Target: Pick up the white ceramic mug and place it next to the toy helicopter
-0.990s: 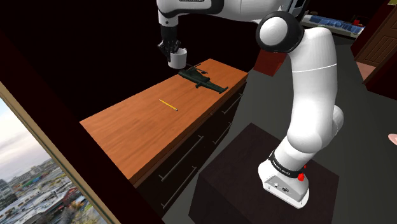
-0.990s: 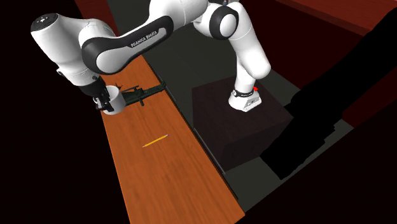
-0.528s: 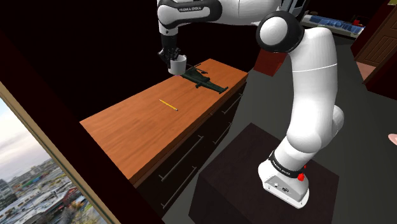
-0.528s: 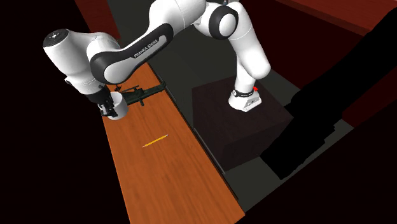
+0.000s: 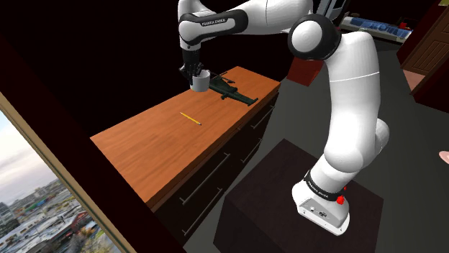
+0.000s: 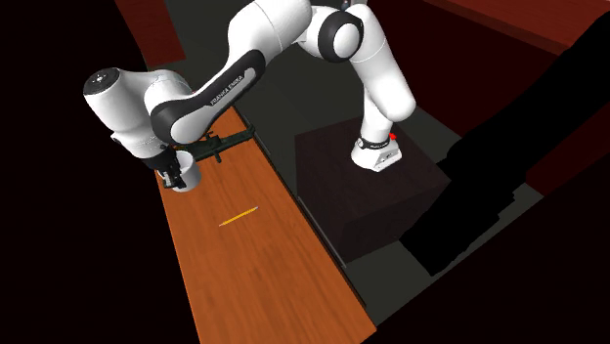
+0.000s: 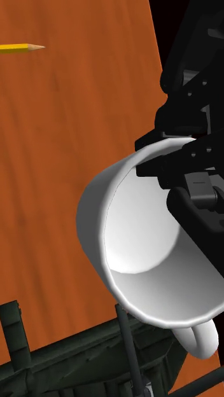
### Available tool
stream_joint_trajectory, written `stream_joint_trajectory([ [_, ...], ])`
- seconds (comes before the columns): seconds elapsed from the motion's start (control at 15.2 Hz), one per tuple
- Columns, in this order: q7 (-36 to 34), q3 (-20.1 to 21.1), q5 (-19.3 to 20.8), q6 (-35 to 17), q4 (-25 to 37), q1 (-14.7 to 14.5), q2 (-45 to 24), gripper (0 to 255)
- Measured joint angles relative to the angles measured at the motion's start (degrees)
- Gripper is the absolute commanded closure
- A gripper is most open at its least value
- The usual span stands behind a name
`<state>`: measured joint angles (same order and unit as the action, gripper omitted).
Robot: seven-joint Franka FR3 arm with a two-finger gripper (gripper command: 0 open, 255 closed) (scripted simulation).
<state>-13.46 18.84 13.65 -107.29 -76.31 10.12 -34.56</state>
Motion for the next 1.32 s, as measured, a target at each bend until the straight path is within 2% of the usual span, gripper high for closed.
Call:
stream_joint_trajectory([
  [0.46,-0.7,-0.3,0.6,-4.4,-3.1,0.0,-1.5,255],
  [0.92,-0.7,-0.4,0.7,-5.3,-3.8,0.1,-1.6,255],
  [0.99,-0.7,-0.4,0.7,-5.3,-3.8,0.1,-1.6,0],
  [1.32,-0.7,-0.4,0.7,-5.3,-3.8,0.1,-1.5,0],
])
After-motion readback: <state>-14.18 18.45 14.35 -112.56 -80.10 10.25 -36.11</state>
